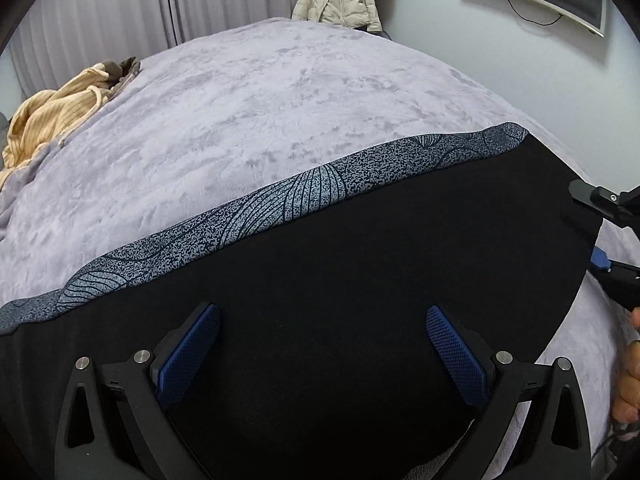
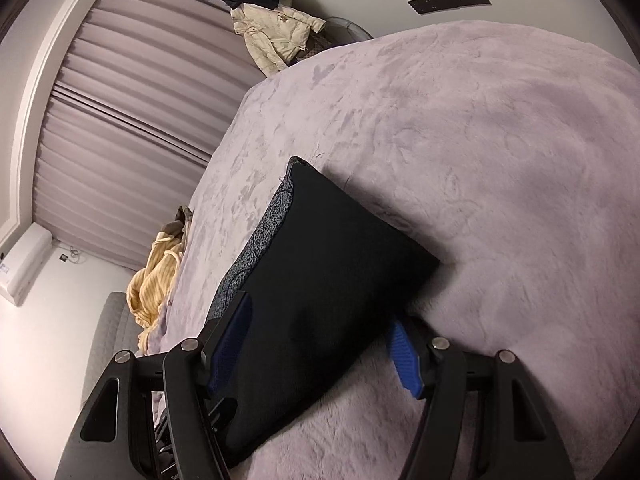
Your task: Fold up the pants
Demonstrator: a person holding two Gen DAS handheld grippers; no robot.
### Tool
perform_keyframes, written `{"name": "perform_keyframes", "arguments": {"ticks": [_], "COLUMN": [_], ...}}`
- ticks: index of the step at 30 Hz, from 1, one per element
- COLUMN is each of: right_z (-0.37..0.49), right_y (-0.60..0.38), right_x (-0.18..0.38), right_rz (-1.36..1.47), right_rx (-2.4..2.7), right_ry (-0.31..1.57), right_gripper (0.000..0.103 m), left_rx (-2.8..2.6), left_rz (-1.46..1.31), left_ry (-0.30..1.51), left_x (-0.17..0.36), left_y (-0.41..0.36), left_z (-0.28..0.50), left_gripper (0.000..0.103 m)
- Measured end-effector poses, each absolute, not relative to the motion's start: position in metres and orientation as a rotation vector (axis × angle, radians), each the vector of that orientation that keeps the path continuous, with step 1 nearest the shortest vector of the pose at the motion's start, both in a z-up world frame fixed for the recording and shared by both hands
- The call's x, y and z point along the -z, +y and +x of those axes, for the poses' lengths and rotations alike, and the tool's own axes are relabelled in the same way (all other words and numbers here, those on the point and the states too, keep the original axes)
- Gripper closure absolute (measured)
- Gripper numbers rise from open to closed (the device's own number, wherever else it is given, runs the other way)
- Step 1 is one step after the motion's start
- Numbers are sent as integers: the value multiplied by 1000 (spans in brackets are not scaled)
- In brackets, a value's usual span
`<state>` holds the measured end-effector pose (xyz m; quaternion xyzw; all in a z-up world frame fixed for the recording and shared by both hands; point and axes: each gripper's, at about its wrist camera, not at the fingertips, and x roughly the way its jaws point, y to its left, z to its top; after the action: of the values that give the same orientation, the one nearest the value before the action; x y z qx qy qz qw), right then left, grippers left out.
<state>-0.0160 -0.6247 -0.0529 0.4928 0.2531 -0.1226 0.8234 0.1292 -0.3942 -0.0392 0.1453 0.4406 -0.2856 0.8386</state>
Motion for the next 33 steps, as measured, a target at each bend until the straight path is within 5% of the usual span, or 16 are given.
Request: {"name": "perform_keyframes", "arguments": {"ticks": [1,2,3,7,12,19,33], "right_z": [-15,-16,-18,-30,-30,-14,35], "right_y": [-625,-627,-628,-614,-590,-560,-398], "right_x": [53,54,55,37,-3,-32,-105], "right_rz": [1051,1058,1073,1034,876,767,410], "right_rx": [261,257,241,219,189,159,-25], "right_ry": [532,527,516,438,403,424,529], "right_gripper": [45,71,87,88,88,88,88], "left_rx": [606,611,612,658,897,955,741], "left_rz": [292,266,225,33,-155,-20,-92], "left_ry": [954,963,955,928,1103,1058,978], "left_x": [34,30,23,1,32,40,-7], "left_y": [-392,-390,-385,-376,-391,-399,-200], "left_z": [131,134,136,143,148,132,138], "left_gripper": [0,0,0,0,0,0,0]}}
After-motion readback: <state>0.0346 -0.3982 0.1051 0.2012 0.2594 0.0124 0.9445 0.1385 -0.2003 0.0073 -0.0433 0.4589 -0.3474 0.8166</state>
